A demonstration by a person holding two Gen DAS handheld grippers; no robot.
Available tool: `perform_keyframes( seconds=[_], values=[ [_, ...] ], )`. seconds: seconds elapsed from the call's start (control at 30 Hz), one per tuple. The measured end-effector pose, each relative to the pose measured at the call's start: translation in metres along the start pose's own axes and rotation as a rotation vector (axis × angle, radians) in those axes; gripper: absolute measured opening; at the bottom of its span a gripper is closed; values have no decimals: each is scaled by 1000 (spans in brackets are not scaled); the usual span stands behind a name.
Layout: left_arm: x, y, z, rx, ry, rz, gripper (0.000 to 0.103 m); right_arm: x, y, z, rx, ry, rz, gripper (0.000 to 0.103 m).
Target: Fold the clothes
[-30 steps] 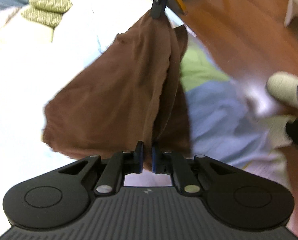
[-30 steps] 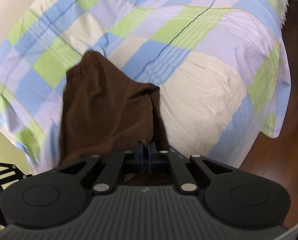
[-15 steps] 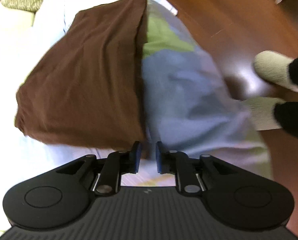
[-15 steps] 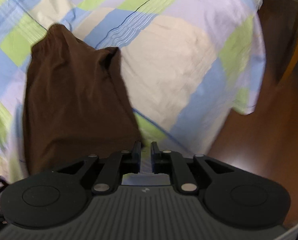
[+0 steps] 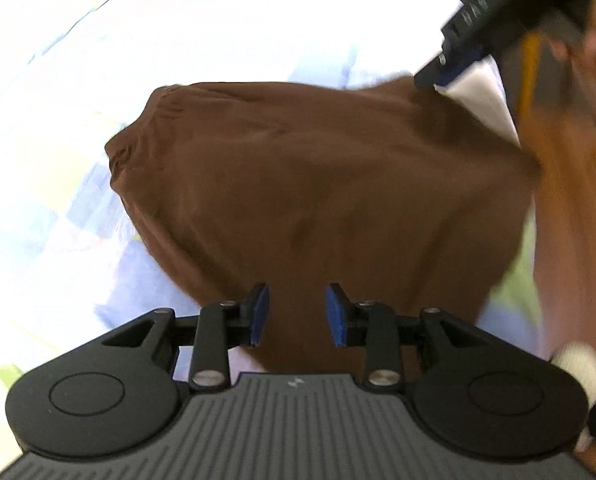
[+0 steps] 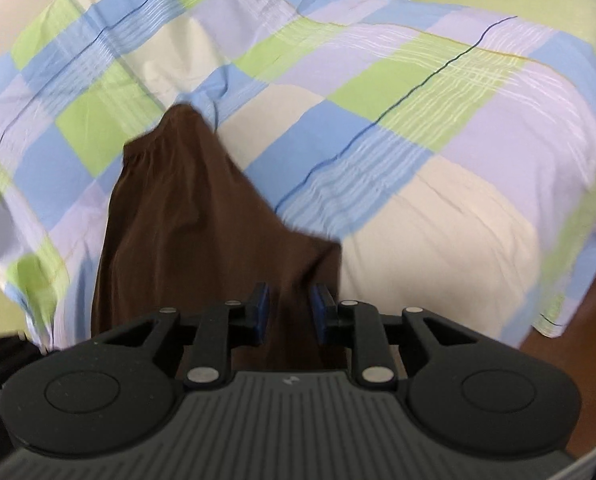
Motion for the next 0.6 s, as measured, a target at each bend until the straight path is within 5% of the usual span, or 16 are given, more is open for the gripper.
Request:
perform_keyframes(
  seconds=[0.03,0.23,0.3,0.4,0.5,0.6],
  values=[
    [0,7,-3,-13,-28,22,39,1,7,-3,5,3,23,0],
    [-15,17,-20,-4,-70,79,39,13,2,-37,-220,-102,74,0],
    [-16,6,-19,-15,-71,83,41,15,-15,-38,-236,-119,51,0],
    [-14,-3,-11,-37,-128,87,42,12,-32,-11,-79,-82,13,3],
    [-15,9,-8,-43,-201,154,42,-18,-19,27,85,-137,113,4],
    [-20,15,-4,-44,-300,240,43,-46,4,26,56,-198,222,3]
  ],
)
Point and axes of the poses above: each gripper's, at about its wrist camera, not at the fingertips, and y roughly the way its jaws point, z to its left, x to its top, the point moved 10 cm from there along y, roughly the way its jaws point, and after that the axes turned 7 degrees about x, right-handed, at the moved point
